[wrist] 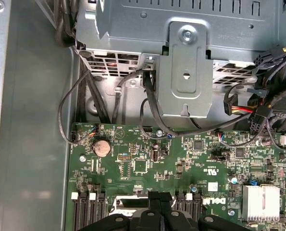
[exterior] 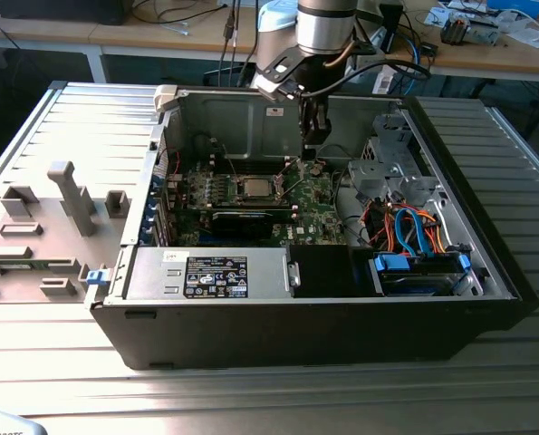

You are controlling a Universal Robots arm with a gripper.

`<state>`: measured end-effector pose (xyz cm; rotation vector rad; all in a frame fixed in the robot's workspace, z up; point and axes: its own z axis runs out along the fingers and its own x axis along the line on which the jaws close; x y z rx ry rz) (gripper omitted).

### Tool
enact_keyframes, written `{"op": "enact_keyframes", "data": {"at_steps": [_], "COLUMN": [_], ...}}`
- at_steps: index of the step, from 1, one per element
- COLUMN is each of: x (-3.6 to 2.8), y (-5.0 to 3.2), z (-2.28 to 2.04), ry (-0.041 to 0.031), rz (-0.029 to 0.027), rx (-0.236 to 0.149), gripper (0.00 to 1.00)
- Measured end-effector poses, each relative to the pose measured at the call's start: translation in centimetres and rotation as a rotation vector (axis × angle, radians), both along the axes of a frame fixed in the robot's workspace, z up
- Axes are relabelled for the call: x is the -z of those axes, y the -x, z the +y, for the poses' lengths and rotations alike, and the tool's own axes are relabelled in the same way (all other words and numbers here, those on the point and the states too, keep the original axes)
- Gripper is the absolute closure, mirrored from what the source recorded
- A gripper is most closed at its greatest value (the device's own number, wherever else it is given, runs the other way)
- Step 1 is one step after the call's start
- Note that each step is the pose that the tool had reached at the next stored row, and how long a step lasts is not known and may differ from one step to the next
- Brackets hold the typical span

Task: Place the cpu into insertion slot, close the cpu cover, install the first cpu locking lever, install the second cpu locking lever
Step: 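Close the cpu cover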

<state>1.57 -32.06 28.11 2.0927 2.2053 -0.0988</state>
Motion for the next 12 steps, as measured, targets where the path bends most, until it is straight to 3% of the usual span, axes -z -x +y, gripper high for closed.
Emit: {"op": "enact_keyframes", "data": {"at_steps": [12], "x": [0.03], "y": [-0.23], "z": [0.05], "ry": [-0.0001], "rz": [0.0], "rx": [0.0], "gripper": [0.89]}}
